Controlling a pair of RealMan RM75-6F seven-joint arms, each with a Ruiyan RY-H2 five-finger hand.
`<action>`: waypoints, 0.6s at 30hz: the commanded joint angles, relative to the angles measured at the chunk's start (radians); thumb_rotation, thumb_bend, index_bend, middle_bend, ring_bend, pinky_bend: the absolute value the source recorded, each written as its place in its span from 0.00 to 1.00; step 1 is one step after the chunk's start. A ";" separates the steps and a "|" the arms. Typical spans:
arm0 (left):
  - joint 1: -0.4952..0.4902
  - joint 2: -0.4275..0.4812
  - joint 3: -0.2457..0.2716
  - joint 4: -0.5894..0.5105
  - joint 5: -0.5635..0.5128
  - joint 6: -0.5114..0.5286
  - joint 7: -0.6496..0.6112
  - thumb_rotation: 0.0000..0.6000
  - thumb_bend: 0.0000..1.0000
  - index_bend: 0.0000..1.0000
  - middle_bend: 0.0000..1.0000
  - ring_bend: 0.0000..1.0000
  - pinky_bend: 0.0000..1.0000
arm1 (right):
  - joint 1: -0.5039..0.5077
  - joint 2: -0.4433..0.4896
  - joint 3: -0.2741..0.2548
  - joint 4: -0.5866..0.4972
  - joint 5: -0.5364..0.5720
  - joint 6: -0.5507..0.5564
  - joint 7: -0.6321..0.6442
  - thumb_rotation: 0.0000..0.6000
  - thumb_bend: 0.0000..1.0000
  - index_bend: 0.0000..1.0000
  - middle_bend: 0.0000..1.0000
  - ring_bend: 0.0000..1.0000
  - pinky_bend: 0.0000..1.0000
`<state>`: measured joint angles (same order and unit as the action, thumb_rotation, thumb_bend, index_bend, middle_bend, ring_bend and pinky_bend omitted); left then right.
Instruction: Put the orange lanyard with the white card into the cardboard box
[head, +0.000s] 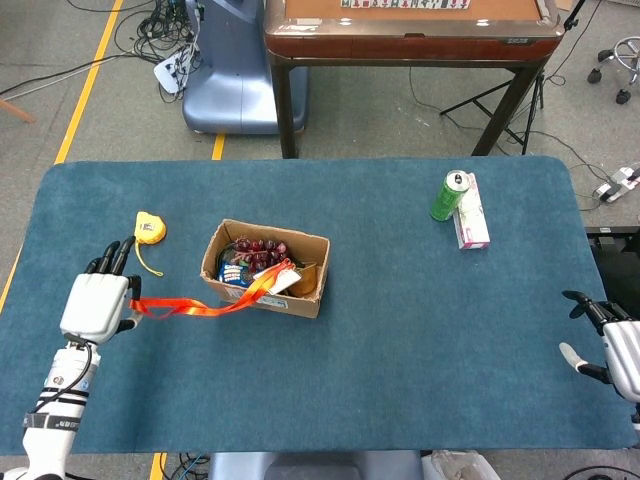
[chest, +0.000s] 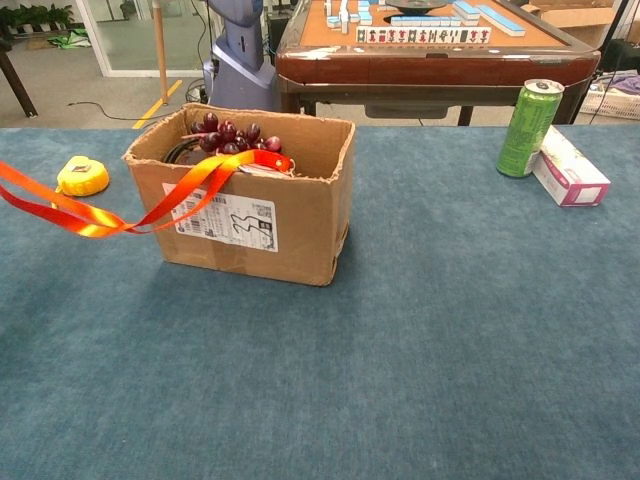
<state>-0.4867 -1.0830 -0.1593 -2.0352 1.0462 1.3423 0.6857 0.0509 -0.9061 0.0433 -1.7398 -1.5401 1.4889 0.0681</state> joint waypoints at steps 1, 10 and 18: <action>-0.021 0.020 -0.026 -0.028 -0.024 0.004 0.027 1.00 0.25 0.66 0.00 0.01 0.21 | 0.000 0.000 0.000 0.000 0.000 -0.001 -0.001 1.00 0.24 0.24 0.42 0.35 0.66; -0.110 0.046 -0.104 -0.114 -0.126 0.005 0.127 1.00 0.25 0.66 0.00 0.01 0.22 | 0.002 -0.001 -0.002 -0.001 -0.002 -0.005 -0.003 1.00 0.24 0.24 0.42 0.35 0.66; -0.187 0.030 -0.147 -0.146 -0.196 0.026 0.197 1.00 0.25 0.66 0.00 0.01 0.22 | 0.001 0.004 -0.001 0.002 -0.003 -0.002 0.011 1.00 0.24 0.24 0.42 0.35 0.66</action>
<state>-0.6647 -1.0490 -0.2996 -2.1758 0.8585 1.3639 0.8764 0.0524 -0.9027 0.0423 -1.7384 -1.5428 1.4871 0.0787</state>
